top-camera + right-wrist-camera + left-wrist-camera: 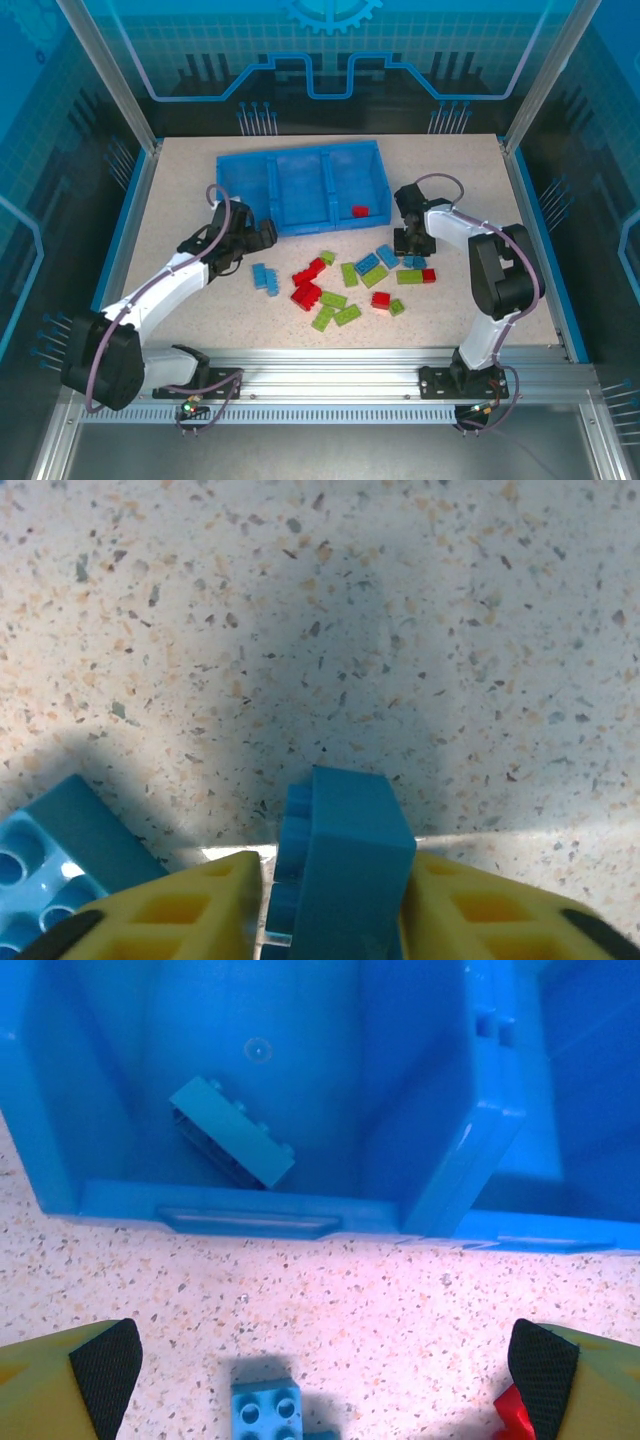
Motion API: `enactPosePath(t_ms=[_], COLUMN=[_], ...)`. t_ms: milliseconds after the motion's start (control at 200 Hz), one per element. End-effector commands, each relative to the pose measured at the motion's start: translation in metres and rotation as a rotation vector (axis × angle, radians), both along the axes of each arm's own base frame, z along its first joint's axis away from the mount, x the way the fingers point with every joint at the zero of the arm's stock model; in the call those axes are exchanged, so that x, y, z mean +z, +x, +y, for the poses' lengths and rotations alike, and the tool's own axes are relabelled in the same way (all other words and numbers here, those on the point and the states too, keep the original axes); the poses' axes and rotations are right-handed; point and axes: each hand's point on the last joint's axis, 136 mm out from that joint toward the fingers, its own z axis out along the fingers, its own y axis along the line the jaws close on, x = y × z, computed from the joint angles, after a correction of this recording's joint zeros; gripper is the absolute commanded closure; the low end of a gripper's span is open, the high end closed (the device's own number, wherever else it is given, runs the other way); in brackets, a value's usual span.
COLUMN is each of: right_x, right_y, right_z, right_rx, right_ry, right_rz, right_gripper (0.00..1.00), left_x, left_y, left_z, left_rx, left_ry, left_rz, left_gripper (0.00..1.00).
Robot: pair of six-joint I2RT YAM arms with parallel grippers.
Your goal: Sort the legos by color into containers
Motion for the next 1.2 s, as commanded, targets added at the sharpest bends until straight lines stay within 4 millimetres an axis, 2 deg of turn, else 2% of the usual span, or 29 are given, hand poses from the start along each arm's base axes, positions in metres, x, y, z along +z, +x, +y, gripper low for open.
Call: enactPosePath(t_ms=[0,195,345,425,605,715,780,885,965,975,985,990,1005,1010,1045,1050,1110,1160,1170,1175,1185,1190], right_x=[0.005,0.029,0.07,0.095,0.154,0.19,0.202,0.214,0.215,0.21,0.214,0.209,0.213,0.208,0.211,0.206,0.206,0.199,0.205,0.197,0.196,0.202], right_y=[0.004,0.006,0.013,0.019,0.037,0.047,0.052,0.056,0.062,0.065,0.064,0.066,0.066,0.069,0.07,0.072,0.076,0.082,0.084,0.084,0.085,0.086], right_z=[-0.005,0.0,0.018,0.037,0.101,0.156,0.188,0.242,0.278,0.281,0.286,0.288,0.294,0.295,0.308,0.309,0.329,0.343,0.345,0.347,0.348,0.35], right_rx=[-0.016,-0.017,0.019,0.062,0.182,0.287,0.351,0.445,0.488,0.49,0.498,0.495,0.505,0.501,0.517,0.514,0.534,0.54,0.543,0.539,0.537,0.54], right_ry=[-0.006,0.03,0.103,0.163,0.388,0.549,0.615,0.701,0.747,0.748,0.755,0.753,0.759,0.755,0.762,0.759,0.775,0.785,0.793,0.787,0.787,0.793], right_rz=[-0.014,-0.068,-0.157,-0.212,-0.361,-0.44,-0.462,-0.456,-0.438,-0.43,-0.436,-0.426,-0.433,-0.425,-0.426,-0.417,-0.408,-0.392,-0.403,-0.39,-0.386,-0.398], right_gripper=[0.67,0.74,0.74,0.74,0.74,0.74,0.73,0.73,0.73,0.73,0.73,0.73,0.73,0.73,0.73,0.73,0.73,0.72,0.71,0.71,0.71,0.71], left_x=[-0.006,-0.018,-0.037,-0.049,-0.068,-0.072,-0.072,-0.074,-0.078,-0.079,-0.08,-0.08,-0.081,-0.082,-0.084,-0.085,-0.088,-0.089,-0.09,-0.09,-0.09,-0.09], left_y=[-0.01,-0.019,-0.032,-0.038,-0.047,-0.048,-0.05,-0.057,-0.066,-0.067,-0.068,-0.069,-0.07,-0.071,-0.074,-0.074,-0.08,-0.082,-0.082,-0.082,-0.082,-0.083], left_z=[0.006,0.008,0.006,0.003,-0.002,-0.003,-0.003,0.002,0.008,0.009,0.01,0.01,0.011,0.011,0.013,0.014,0.016,0.017,0.018,0.018,0.018,0.018], left_rx=[0.029,0.037,0.037,0.04,0.056,0.075,0.088,0.113,0.132,0.133,0.138,0.138,0.142,0.143,0.149,0.151,0.161,0.168,0.169,0.169,0.171,0.171], left_ry=[0.003,0.006,0.0,-0.007,-0.053,-0.073,-0.085,-0.095,-0.085,-0.083,-0.082,-0.08,-0.078,-0.078,-0.076,-0.075,-0.072,-0.074,-0.075,-0.076,-0.077,-0.077], left_rz=[0.02,0.068,0.132,0.167,0.219,0.231,0.226,0.219,0.225,0.227,0.229,0.23,0.233,0.234,0.24,0.24,0.25,0.25,0.251,0.25,0.25,0.249], left_gripper=[0.01,0.01,0.01,0.02,0.03,0.03,0.03,0.03,0.03,0.03,0.03,0.03,0.03,0.03,0.02,0.02,0.02,0.02,0.02,0.02,0.02,0.02])
